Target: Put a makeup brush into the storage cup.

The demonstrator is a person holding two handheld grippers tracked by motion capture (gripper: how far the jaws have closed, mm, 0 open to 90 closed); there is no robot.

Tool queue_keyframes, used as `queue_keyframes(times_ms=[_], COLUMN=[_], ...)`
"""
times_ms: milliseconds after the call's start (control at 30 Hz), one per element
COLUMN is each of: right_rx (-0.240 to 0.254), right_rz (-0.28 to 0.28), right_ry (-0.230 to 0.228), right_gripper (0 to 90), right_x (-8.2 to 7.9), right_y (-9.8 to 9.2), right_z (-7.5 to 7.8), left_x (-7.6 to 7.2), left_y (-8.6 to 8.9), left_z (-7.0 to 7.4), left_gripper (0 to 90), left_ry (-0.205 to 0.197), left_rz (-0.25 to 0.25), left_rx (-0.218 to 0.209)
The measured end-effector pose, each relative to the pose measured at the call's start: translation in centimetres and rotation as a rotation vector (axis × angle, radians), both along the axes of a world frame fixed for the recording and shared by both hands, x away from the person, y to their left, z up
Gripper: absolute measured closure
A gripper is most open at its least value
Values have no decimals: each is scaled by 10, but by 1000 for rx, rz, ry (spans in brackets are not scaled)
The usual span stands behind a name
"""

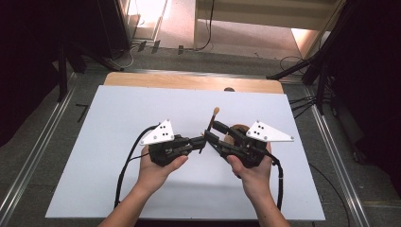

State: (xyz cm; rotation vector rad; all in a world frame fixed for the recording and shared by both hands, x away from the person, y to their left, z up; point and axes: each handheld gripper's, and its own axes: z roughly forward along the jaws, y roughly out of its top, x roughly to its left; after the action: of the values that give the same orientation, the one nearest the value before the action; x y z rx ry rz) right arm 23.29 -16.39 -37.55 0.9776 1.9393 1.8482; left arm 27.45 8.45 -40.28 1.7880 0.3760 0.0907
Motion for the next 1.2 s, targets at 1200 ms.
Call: queue_keyframes(times_ms=[1200], right_rx=[15], right_rz=[5], right_ry=[-4], right_gripper=[846], right_x=[5], right_y=[2], right_z=[-4], left_x=[0], left_y=[-4], left_z=[-9], left_gripper=[705], left_ry=[27], left_rz=[-9], left_rx=[-25])
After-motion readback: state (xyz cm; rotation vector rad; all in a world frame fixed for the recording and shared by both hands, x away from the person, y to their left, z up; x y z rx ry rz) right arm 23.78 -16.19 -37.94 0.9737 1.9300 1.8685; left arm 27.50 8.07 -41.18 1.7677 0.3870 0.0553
